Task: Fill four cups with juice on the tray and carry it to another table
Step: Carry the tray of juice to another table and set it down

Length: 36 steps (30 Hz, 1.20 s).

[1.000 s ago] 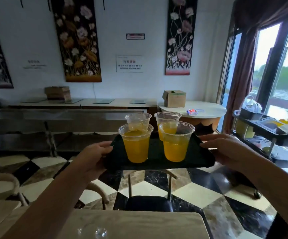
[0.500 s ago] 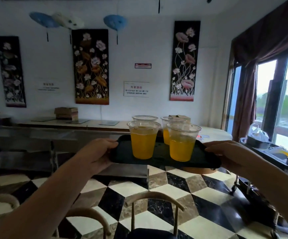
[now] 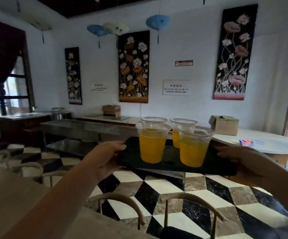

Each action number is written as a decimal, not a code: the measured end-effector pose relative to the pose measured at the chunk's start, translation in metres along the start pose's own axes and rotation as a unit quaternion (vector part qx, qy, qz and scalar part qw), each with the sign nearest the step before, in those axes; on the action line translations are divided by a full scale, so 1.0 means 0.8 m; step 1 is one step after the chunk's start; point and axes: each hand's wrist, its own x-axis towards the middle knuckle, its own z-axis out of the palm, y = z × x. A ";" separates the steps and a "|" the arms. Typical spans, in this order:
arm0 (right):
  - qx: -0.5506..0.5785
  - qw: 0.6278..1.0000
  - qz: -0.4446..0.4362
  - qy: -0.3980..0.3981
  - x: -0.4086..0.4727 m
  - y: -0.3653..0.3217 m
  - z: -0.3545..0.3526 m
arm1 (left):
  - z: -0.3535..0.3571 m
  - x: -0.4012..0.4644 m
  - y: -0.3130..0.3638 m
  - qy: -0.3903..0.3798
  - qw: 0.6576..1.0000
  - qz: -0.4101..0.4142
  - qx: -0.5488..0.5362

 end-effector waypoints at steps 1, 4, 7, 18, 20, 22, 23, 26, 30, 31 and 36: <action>0.006 1.000 0.004 -0.019 0.004 0.002 0.007 | -0.006 -0.009 -0.003 0.009 1.000 0.007 -0.014; 0.002 0.997 -0.002 -0.073 0.011 0.009 0.029 | -0.028 -0.040 -0.015 0.053 0.998 0.015 -0.024; -0.007 0.992 0.005 -0.123 0.018 0.021 0.057 | -0.050 -0.078 -0.020 0.132 0.991 0.023 -0.016; -0.081 0.955 0.026 -0.284 -0.004 0.050 0.215 | -0.142 -0.255 -0.019 0.339 0.936 0.089 -0.017; -0.089 0.944 0.032 -0.317 -0.016 0.055 0.254 | -0.161 -0.288 -0.016 0.368 0.925 0.097 -0.021; -0.093 0.934 0.037 -0.344 -0.030 0.058 0.295 | -0.181 -0.322 -0.014 0.392 0.913 0.106 -0.031; -0.090 0.929 0.039 -0.356 -0.038 0.060 0.316 | -0.191 -0.339 -0.012 0.402 0.908 0.114 -0.036; -0.066 0.921 0.050 -0.380 -0.060 0.069 0.381 | -0.230 -0.387 -0.009 0.439 0.886 0.140 -0.049; -0.063 0.909 0.053 -0.409 -0.099 0.081 0.475 | -0.286 -0.449 0.002 0.476 0.865 0.146 -0.068; -0.058 0.906 0.053 -0.417 -0.108 0.084 0.499 | -0.302 -0.464 0.006 0.484 0.860 0.146 -0.074; -0.031 0.883 0.074 -0.462 -0.147 0.101 0.619 | -0.382 -0.536 0.026 0.514 0.836 0.174 -0.084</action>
